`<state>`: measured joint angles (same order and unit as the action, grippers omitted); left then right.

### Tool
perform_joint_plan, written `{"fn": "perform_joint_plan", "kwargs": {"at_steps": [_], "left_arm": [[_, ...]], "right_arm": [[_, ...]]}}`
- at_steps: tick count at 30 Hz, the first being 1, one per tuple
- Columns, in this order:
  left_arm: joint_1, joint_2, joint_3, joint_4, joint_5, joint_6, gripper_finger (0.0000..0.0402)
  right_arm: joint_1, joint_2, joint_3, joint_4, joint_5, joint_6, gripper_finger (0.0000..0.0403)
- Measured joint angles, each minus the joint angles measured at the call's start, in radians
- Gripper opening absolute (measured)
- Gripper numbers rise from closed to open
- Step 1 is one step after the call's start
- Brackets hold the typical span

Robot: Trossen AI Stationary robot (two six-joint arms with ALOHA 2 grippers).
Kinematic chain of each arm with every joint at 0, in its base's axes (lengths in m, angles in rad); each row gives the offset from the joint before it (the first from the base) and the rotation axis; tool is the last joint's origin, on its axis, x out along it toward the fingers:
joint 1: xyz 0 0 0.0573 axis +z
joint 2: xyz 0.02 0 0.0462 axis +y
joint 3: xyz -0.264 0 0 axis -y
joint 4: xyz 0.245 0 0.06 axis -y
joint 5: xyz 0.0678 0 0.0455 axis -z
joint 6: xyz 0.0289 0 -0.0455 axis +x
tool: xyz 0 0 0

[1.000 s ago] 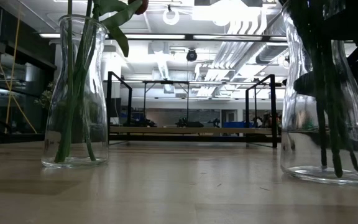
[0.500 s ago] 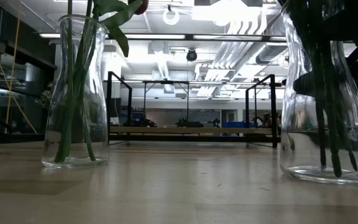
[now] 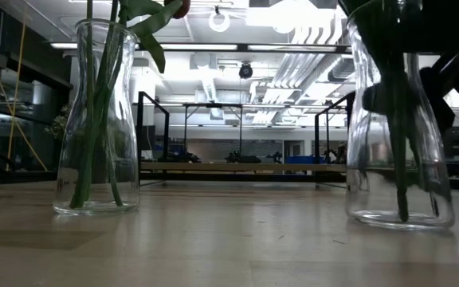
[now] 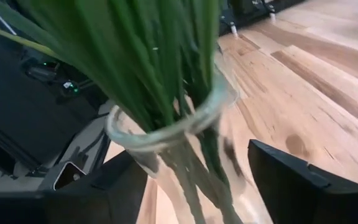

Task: Pick and place flowers into a vace then onto a shelf
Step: Put the right transparent vase with the flowers on the shelf

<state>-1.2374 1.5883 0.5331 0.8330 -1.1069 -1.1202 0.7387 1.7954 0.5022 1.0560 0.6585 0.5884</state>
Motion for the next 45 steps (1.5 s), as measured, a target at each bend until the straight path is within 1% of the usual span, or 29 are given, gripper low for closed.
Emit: {"fn": "perform_joint_plan", "kwargs": {"at_steps": [3, 8, 13, 16, 20, 25, 27, 32, 36, 41, 45], "left_arm": [[0.0, 0.0, 0.0, -0.001, 0.0, 0.0, 0.0163], [0.0, 0.0, 0.0, -0.025, 0.0, 0.0, 0.0163], [0.0, 0.0, 0.0, -0.032, 0.0, 0.0, 0.0163], [0.0, 0.0, 0.0, -0.034, 0.0, 0.0, 0.0163], [0.0, 0.0, 0.0, -0.044, 0.0, -0.001, 0.0163], [0.0, 0.0, 0.0, -0.056, 0.0, -0.001, 0.0163], [0.0, 0.0, 0.0, -0.059, 0.0, -0.001, 0.0163], [0.0, 0.0, 0.0, -0.076, 0.0, -0.001, 0.0163], [0.0, 0.0, 0.0, -0.092, 0.0, -0.001, 0.0163], [0.0, 0.0, 0.0, -0.111, 0.0, 0.0, 0.0163], [0.0, 0.0, 0.0, -0.126, 0.0, -0.001, 0.0163]], "right_arm": [[-0.001, 0.0, 0.0, 0.03, -0.003, -0.035, 0.0229], [-0.001, 0.0, 0.0, 0.059, -0.015, -0.074, 0.0164], [-0.001, 0.0, 0.0, 0.063, -0.014, -0.074, 0.0161], [-0.001, -0.002, 0.0, 0.068, 0.005, -0.075, 0.0161], [-0.001, -0.002, 0.0, 0.108, 0.04, -0.106, 0.0161], [-0.014, -0.005, 0.0, 0.198, 0.064, -0.134, 0.0161], [-0.021, -0.018, 0.0, 0.205, 0.066, -0.165, 0.0161], [-0.043, -0.118, 0.0, 0.2, 0.1, -0.281, 0.0161], [-0.064, -0.244, 0.0, 0.167, 0.168, -0.423, 0.0161], [-0.094, -0.428, 0.0, 0.034, 0.262, -0.546, 0.0161], [-0.128, -0.573, 0.0, -0.108, 0.329, -0.585, 0.0161]]}}
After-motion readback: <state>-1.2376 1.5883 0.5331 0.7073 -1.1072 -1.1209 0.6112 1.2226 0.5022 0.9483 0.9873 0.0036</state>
